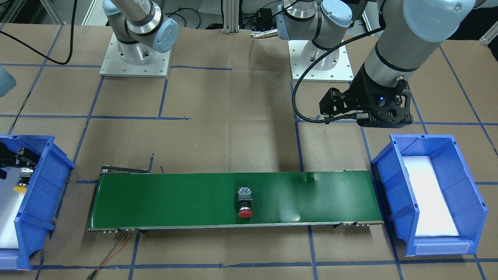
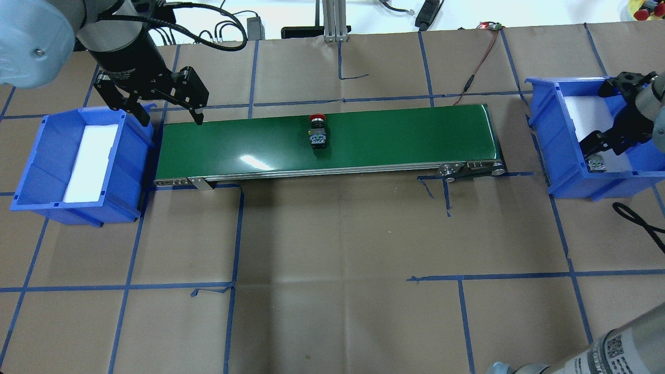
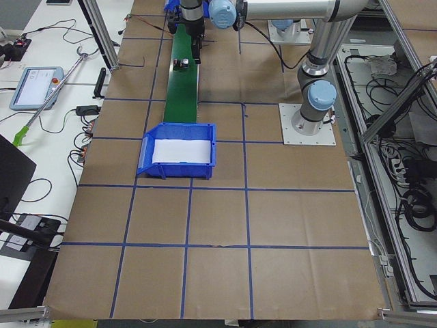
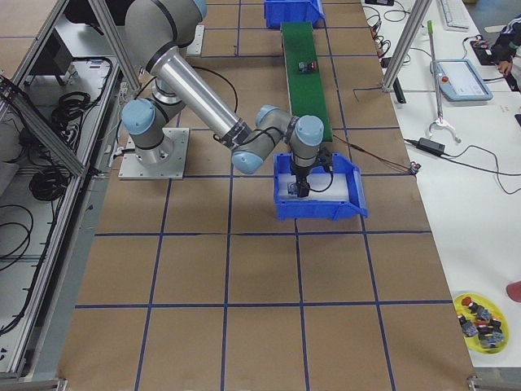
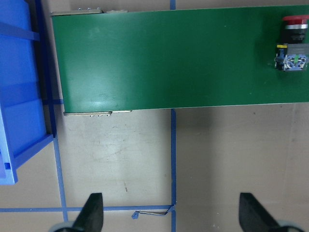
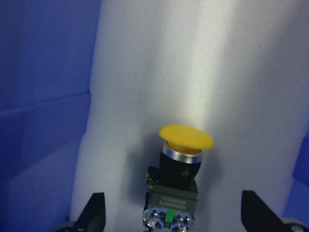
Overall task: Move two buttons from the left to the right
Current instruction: 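Open the right gripper to drop the yellow button in the bin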
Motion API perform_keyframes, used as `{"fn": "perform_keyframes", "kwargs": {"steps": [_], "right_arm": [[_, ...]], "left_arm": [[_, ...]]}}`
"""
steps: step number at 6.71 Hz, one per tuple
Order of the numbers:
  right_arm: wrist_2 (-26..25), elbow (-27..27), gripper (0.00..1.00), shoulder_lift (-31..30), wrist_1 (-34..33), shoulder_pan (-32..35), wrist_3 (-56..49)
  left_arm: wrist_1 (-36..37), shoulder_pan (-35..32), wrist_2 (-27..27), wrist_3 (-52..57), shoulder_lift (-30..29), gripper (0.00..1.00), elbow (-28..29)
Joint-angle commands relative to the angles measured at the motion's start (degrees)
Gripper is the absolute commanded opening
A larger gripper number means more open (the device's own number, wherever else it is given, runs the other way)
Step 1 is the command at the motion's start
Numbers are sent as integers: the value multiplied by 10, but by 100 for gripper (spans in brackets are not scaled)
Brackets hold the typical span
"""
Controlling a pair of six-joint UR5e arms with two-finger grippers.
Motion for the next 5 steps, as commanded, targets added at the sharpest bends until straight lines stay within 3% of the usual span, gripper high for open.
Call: {"fn": "perform_keyframes", "kwargs": {"steps": [1, 2, 4, 5], "right_arm": [[2, -11, 100, -62, 5, 1, 17], [2, -17, 100, -94, 14, 3, 18], [3, -40, 100, -117, 171, 4, 12], [4, -54, 100, -118, 173, 9, 12]], "left_arm": [[0, 0, 0, 0, 0, 100, 0], [0, 0, 1, 1, 0, 100, 0], [0, 0, 1, 0, 0, 100, 0], [0, 0, 0, 1, 0, 100, 0]]}}
